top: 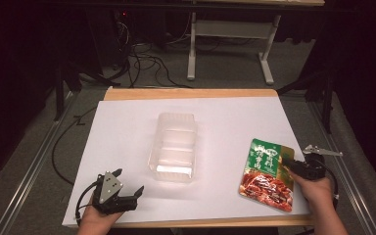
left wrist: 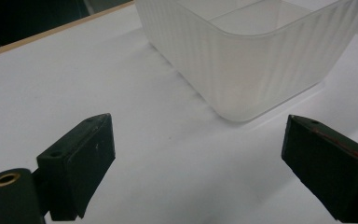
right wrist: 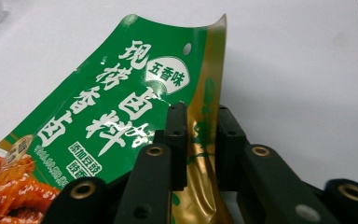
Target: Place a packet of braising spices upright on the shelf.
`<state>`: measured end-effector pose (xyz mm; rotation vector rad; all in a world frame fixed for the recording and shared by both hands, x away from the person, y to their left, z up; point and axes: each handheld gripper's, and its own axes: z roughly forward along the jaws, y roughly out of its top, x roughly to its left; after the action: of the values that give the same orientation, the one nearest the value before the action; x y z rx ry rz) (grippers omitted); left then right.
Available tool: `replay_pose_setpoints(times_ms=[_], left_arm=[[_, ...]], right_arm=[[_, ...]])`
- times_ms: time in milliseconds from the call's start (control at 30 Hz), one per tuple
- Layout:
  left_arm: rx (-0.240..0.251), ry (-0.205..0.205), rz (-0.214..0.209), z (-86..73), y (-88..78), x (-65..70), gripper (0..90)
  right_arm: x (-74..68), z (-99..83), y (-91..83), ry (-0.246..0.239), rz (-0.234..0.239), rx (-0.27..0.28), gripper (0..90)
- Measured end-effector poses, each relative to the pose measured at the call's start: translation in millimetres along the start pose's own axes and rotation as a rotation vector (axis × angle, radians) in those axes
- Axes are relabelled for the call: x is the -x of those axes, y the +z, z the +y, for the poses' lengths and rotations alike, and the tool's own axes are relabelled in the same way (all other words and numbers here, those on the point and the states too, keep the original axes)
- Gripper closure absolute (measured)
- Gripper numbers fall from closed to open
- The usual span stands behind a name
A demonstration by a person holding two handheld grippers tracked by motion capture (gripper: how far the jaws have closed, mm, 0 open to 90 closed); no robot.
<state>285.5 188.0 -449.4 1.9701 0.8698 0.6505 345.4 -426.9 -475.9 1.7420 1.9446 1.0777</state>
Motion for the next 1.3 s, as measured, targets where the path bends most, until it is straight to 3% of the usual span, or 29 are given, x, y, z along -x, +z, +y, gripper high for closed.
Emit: replay_pose_setpoints(times_ms=[267, 733, 1300], left_arm=[[-0.001, 0.001, 0.001, 0.0, 0.0, -0.1, 10.0], [-0.002, 0.002, 0.002, 0.1, 0.1, -0.2, 10.0], [0.004, 0.005, 0.007, 0.4, -0.7, -0.7, 10.2]], right_arm=[[0.5, -0.7, -2.2, -0.004, -0.001, 0.026, 90.0], [-3.2, 1.9, -16.3, -0.022, 0.041, 0.096, 90.0], [-46.3, 20.5, -55.7, -0.141, 0.092, 0.295, 90.0]])
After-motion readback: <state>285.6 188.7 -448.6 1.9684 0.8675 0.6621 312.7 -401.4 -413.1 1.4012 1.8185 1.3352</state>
